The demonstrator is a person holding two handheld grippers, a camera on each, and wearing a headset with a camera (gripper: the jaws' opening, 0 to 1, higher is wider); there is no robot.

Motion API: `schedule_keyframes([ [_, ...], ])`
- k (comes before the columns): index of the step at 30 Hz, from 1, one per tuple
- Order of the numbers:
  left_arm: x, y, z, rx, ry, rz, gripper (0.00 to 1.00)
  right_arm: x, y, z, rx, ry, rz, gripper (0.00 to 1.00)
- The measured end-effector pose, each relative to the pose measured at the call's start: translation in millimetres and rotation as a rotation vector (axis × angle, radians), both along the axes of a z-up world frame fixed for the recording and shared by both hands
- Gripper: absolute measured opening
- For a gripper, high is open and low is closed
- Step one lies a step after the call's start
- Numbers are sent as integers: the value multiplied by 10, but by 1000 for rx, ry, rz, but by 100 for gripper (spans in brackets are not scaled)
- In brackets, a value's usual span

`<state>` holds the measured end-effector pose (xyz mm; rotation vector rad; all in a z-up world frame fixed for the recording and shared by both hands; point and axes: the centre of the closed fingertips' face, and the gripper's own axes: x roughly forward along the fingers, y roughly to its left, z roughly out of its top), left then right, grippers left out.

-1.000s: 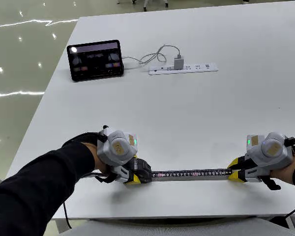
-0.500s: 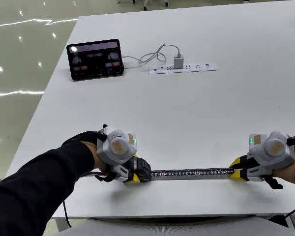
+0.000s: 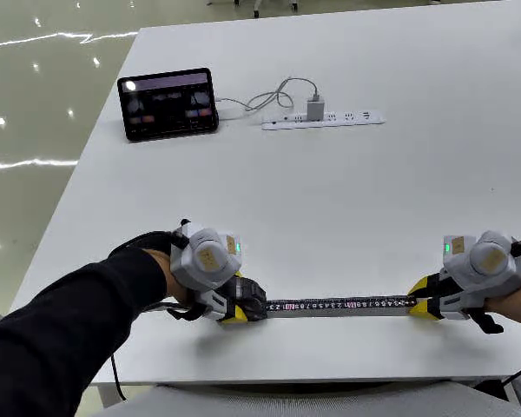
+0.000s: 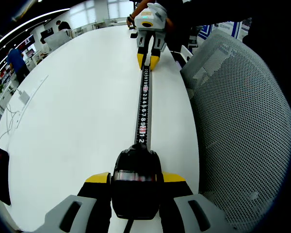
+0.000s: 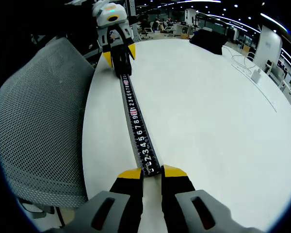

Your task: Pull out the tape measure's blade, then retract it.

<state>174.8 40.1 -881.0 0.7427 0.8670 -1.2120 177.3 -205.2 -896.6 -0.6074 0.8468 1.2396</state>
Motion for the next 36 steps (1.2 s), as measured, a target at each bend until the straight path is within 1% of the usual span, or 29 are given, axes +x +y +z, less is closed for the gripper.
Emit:
schedule_keyframes([
  [13, -5, -5, 7, -1, -1, 1, 34, 2, -36, 1, -5, 5, -2, 8],
  [16, -4, -8, 11, -7, -5, 3, 34, 4, -35, 0, -7, 8, 3, 9],
  [20, -1, -12, 23, -32, -16, 13, 34, 6, -31, -12, -38, -2, 34, 9],
  [23, 2, -20, 26, -37, -23, 16, 35, 23, -45, -22, -50, -7, 50, 10],
  [26, -16, -23, 30, -30, -31, -15, 35, 33, -50, -40, -69, -6, 79, 10],
  [28, -9, -22, 29, -27, -31, -14, 35, 34, -53, -47, -101, -14, 116, 10],
  [31, -4, -26, 30, -27, -25, -8, 35, 56, -48, -58, -123, 1, 120, 11],
  [34, -3, -22, 29, -25, -22, -19, 35, 62, -67, -76, -130, 12, 121, 11],
  [36, 2, -20, 24, -21, -29, -20, 35, 57, -74, -80, -133, 10, 123, 11],
])
